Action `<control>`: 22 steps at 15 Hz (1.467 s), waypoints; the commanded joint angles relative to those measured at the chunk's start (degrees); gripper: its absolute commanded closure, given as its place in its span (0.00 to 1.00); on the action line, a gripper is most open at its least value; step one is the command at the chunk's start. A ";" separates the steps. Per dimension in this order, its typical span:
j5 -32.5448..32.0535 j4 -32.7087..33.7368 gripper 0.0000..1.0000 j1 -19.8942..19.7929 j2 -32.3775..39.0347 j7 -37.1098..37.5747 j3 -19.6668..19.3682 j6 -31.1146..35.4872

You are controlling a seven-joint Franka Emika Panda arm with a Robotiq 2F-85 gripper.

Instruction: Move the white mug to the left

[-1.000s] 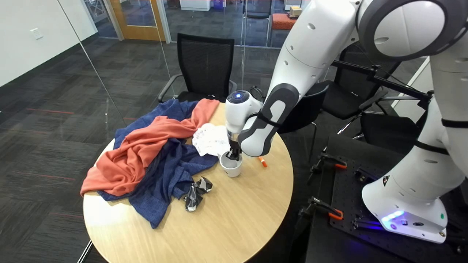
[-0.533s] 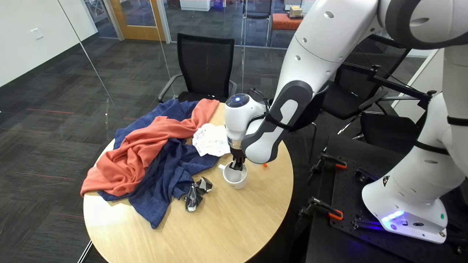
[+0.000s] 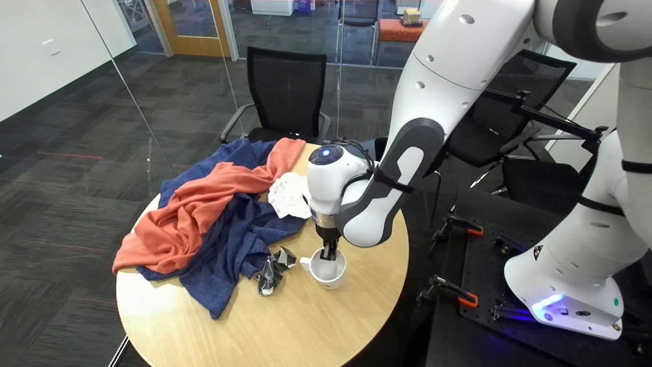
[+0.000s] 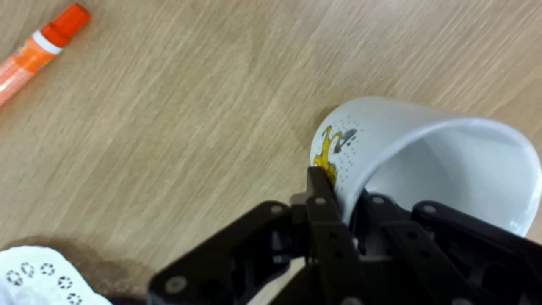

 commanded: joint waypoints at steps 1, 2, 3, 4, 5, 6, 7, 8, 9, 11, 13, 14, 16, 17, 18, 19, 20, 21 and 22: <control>0.68 0.60 0.97 -1.57 -0.27 -4.51 3.70 -0.06; 0.68 0.90 0.97 -1.59 0.05 -5.35 4.51 0.25; 0.72 1.34 0.97 -1.62 0.48 -6.08 5.25 0.41; 0.63 1.89 0.97 -1.35 0.99 -6.36 5.73 0.69; 0.49 2.44 0.97 -1.11 1.52 -6.67 6.11 1.05; 0.42 2.97 0.97 -1.04 1.98 -7.11 6.58 1.31; 0.24 3.58 0.97 -0.84 2.51 -7.33 6.80 1.84; -0.18 4.15 0.97 -0.38 3.02 -7.16 6.63 2.66; -0.30 4.63 0.97 -0.33 3.43 -7.46 6.76 3.30; -0.61 5.80 0.97 0.04 4.37 -7.54 6.50 4.40; -0.92 6.78 0.97 0.39 5.29 -7.33 6.24 5.18; -1.04 7.26 0.97 0.48 5.79 -7.31 6.16 5.31; -1.32 8.03 0.97 0.66 6.49 -7.20 5.94 5.30; -1.41 8.29 0.97 0.64 6.74 -7.19 5.95 5.27; -1.56 8.60 0.97 0.77 7.06 -7.09 5.76 5.27; -1.66 8.84 0.97 0.86 7.30 -7.02 5.65 5.30; -1.78 8.98 0.97 1.01 7.47 -6.93 5.49 5.35; -1.94 9.09 0.97 1.18 7.60 -6.82 5.30 5.46; -2.12 9.06 0.97 1.39 7.61 -6.73 5.06 5.52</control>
